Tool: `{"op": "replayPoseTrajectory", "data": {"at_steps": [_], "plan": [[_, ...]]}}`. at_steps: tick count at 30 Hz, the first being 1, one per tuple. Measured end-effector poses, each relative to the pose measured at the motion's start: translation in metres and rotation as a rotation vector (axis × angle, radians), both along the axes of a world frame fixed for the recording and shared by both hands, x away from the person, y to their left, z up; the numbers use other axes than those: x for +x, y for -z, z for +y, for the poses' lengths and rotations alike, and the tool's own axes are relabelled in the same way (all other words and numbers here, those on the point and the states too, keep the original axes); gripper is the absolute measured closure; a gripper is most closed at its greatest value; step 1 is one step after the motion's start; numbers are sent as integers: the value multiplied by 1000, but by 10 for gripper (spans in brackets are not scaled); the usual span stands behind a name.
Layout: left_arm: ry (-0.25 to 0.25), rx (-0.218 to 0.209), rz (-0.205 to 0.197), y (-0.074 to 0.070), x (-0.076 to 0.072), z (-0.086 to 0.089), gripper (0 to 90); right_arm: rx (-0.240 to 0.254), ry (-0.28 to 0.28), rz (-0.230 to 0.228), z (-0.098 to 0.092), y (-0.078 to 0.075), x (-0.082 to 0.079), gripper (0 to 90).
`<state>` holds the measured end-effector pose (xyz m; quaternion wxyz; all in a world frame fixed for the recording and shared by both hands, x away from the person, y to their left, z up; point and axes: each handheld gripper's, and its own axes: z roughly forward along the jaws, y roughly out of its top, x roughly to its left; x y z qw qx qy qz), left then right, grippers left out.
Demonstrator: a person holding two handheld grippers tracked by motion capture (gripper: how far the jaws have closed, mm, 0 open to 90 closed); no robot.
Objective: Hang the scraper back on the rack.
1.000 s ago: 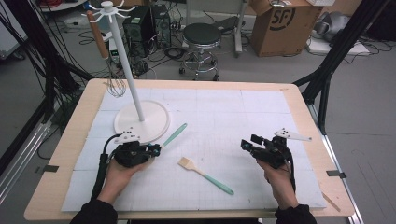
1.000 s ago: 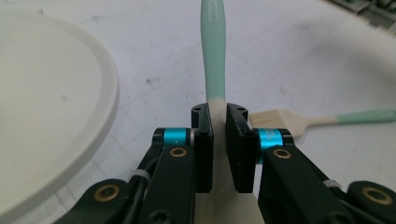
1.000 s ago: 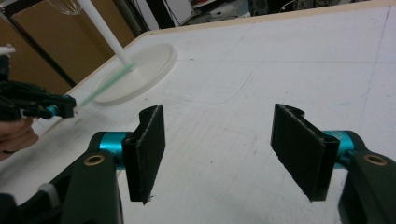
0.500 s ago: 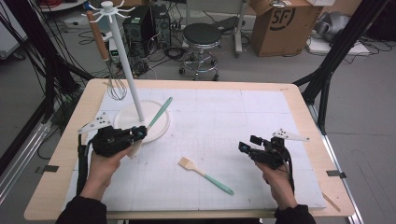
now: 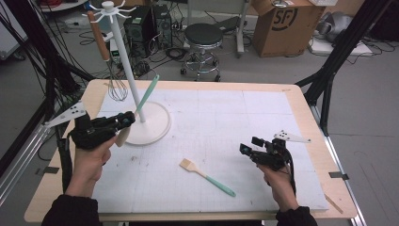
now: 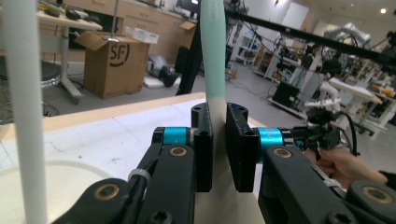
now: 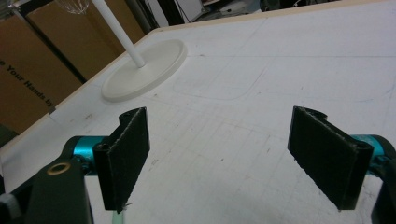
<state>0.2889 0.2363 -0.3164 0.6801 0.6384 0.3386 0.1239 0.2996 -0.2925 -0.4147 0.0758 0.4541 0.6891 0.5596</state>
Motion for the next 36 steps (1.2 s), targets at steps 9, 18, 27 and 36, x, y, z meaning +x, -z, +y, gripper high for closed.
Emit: {"op": "replayPoseTrajectory", "data": {"at_steps": [9, 18, 27, 36], "plan": [[-65, -107, -98, -23, -5, 29, 817, 4, 3, 0, 0, 1, 1, 201], [-89, -176, -142, -36, -9, 48, 816, 6, -1, 2, 1, 2, 2, 201], [-172, -147, -224, -50, -18, 55, 817, 10, -1, -16, 1, 1, 1, 201], [-220, -166, -230, -56, -10, 67, 816, 15, -5, -19, 1, 0, 1, 201]]}}
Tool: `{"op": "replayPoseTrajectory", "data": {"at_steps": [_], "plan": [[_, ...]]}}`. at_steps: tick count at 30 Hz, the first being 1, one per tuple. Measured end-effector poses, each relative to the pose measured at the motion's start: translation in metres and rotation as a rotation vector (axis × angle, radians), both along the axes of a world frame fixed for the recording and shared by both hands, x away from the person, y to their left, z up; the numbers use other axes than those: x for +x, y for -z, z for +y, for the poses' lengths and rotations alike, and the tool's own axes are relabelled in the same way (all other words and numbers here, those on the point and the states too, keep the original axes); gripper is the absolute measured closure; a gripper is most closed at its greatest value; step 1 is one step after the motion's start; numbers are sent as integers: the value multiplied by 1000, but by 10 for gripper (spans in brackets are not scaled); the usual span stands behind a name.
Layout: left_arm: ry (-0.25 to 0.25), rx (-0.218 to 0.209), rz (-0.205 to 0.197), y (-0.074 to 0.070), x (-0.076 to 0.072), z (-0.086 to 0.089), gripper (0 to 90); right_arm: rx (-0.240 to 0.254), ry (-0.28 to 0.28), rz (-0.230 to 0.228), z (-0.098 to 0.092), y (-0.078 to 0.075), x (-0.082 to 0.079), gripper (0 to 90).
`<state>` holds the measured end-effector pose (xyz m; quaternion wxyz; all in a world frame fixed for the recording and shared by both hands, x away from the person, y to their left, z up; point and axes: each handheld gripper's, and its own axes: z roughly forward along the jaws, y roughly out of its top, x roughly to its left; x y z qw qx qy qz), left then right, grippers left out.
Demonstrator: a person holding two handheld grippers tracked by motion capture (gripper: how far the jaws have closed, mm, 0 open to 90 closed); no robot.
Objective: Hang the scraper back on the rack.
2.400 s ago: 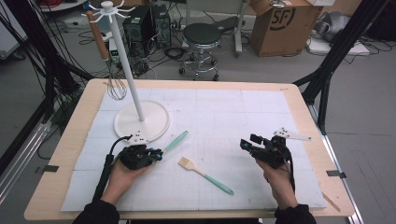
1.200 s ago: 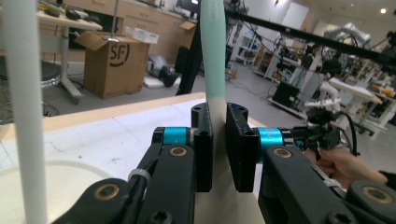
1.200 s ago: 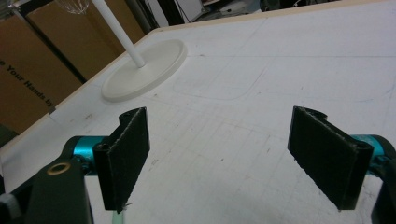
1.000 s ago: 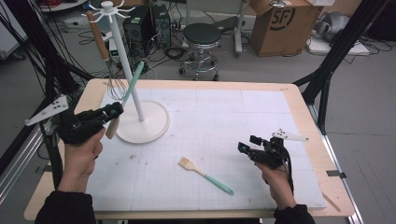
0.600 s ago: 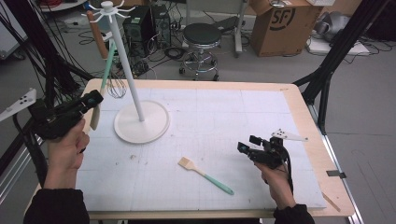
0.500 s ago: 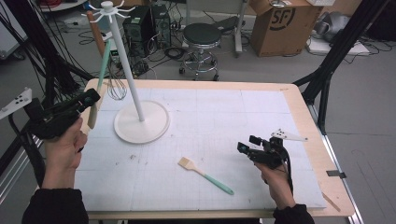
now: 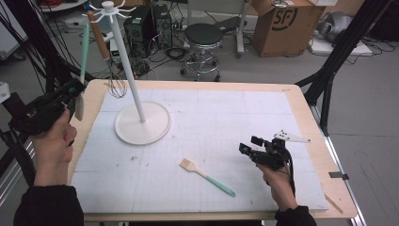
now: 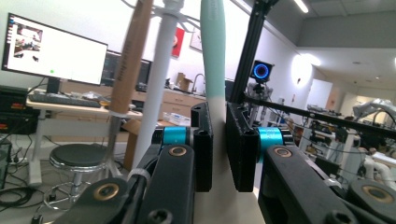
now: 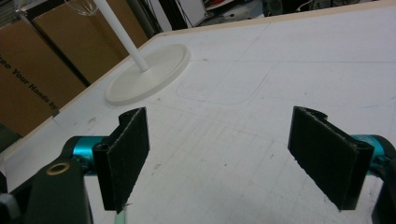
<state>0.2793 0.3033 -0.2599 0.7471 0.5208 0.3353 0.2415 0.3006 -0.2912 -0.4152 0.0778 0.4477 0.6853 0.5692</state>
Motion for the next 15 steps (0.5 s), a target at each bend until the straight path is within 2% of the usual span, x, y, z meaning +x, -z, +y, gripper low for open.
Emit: {"op": "replayPoseTrajectory", "data": {"at_steps": [7, 9, 15], "plan": [[-26, 3, 11, 2, 9, 1, 816, -3, 5, 2, 0, 0, 0, 200], [-24, -7, 6, 2, 11, 0, 816, -3, 2, 1, 1, 1, 1, 200], [-23, 1, 12, 3, 14, -1, 816, -3, -2, 9, 2, 1, 1, 200]]}}
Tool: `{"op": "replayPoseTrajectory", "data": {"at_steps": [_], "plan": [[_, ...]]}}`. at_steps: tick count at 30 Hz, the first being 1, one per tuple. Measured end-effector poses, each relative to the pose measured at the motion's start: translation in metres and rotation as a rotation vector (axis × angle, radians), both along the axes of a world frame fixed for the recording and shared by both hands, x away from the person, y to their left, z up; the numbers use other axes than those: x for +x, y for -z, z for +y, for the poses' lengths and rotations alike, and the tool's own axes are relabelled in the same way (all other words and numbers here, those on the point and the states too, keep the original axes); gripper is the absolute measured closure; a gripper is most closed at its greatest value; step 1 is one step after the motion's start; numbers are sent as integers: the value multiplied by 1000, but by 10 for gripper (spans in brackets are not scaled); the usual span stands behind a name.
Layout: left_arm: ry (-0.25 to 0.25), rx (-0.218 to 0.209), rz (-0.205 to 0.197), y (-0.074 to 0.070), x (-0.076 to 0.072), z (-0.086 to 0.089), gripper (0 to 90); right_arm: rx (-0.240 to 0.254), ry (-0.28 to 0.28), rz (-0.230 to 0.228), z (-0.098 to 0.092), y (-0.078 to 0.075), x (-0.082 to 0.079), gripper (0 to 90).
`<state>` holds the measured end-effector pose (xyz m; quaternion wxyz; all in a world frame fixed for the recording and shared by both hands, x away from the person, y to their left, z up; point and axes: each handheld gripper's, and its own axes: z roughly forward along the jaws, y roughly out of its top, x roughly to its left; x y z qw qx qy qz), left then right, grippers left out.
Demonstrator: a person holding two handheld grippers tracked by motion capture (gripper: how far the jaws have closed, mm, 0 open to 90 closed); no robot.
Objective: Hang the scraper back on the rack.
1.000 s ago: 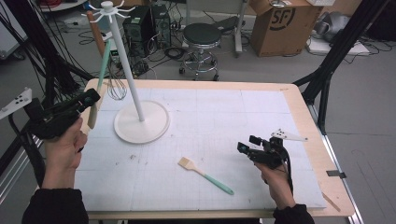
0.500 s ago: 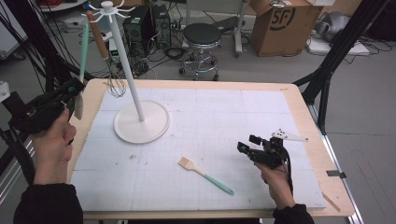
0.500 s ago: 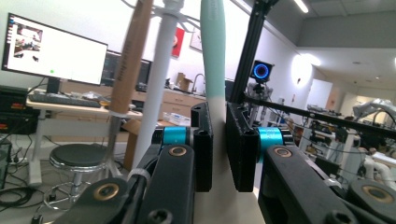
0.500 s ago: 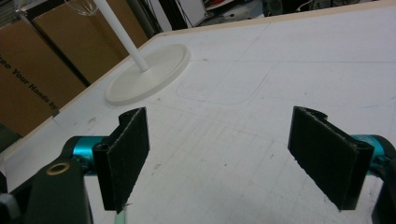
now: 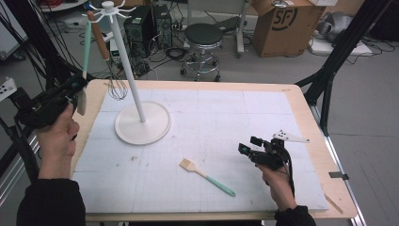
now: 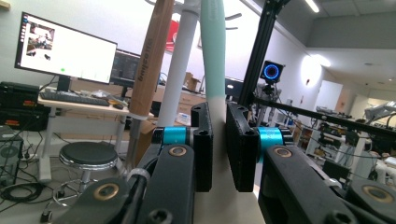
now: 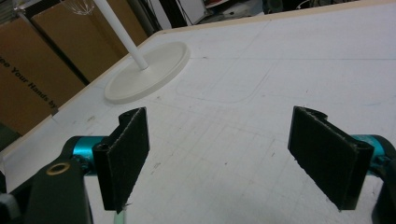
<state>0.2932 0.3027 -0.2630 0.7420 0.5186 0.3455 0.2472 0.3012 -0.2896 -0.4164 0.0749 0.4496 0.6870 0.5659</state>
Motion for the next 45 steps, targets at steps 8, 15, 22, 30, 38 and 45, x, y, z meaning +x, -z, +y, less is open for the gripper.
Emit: {"op": "replayPoseTrajectory", "data": {"at_steps": [8, 15, 22, 30, 38, 45], "plan": [[-8, 8, 7, -3, 4, -2, 815, -1, 0, -4, 0, 0, 0, 201], [-3, 15, 17, -5, 7, -3, 815, 1, 3, -1, 0, 1, 0, 201], [-5, 24, 38, -7, 15, -4, 815, 0, -1, -4, 0, 1, 0, 200], [-2, 43, 59, -4, 21, -8, 813, 0, 5, -1, 0, 1, 1, 200], [-6, 44, 74, 0, 26, -13, 810, -5, 2, -1, 0, 1, 1, 200], [-24, 40, 81, 1, 29, -15, 809, 0, 5, -7, -1, 1, 1, 200]]}}
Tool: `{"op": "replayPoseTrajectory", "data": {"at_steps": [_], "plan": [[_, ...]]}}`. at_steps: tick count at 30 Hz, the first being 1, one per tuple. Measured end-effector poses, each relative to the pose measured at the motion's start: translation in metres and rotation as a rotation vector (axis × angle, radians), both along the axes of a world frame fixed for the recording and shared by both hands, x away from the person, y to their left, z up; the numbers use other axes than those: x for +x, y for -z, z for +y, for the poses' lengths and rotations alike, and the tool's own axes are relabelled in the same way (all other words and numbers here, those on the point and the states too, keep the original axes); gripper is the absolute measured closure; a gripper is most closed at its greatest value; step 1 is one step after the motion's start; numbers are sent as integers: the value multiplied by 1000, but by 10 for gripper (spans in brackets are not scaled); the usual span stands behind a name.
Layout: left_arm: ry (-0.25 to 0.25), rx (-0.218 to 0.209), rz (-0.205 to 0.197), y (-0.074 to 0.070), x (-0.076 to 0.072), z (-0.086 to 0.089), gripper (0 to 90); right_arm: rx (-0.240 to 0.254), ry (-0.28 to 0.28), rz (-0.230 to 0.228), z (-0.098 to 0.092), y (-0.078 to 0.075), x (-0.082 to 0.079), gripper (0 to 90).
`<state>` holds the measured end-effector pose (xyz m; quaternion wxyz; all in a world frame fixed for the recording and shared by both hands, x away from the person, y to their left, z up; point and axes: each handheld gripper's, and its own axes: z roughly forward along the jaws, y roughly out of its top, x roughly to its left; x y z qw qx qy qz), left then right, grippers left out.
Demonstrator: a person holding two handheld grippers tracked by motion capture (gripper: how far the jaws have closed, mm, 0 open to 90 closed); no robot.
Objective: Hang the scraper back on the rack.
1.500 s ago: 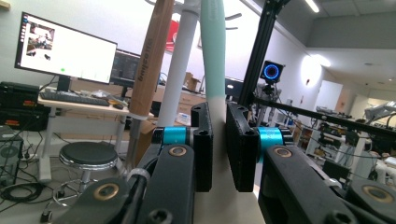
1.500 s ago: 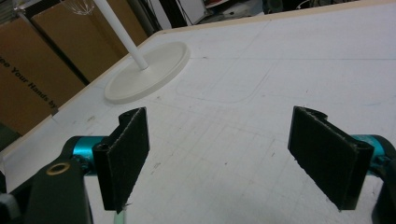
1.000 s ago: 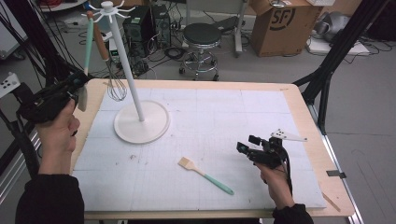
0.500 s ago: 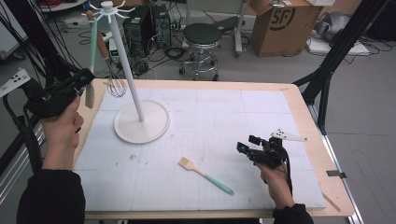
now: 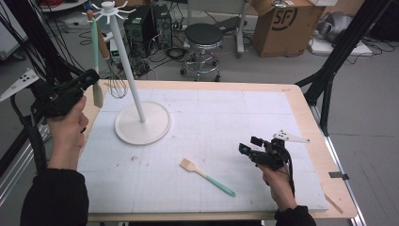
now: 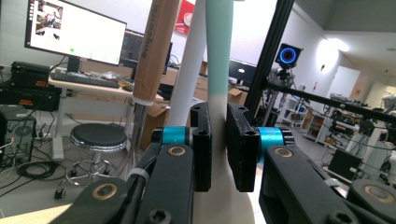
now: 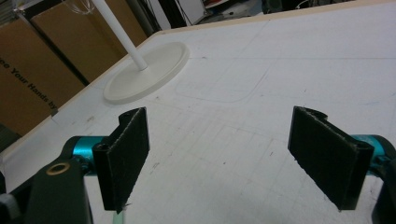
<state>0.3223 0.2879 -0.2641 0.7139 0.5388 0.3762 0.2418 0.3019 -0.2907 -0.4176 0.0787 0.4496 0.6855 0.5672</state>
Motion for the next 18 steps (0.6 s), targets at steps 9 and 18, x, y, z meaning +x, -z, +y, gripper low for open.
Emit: {"op": "replayPoseTrajectory", "data": {"at_steps": [9, 18], "plan": [[-11, -1, 4, 0, 1, 1, 805, 0, 0, 4, 0, 0, 0, 200], [-11, -12, 65, 5, 8, 6, 605, -2, 4, 19, 0, 2, 1, 200]]}}
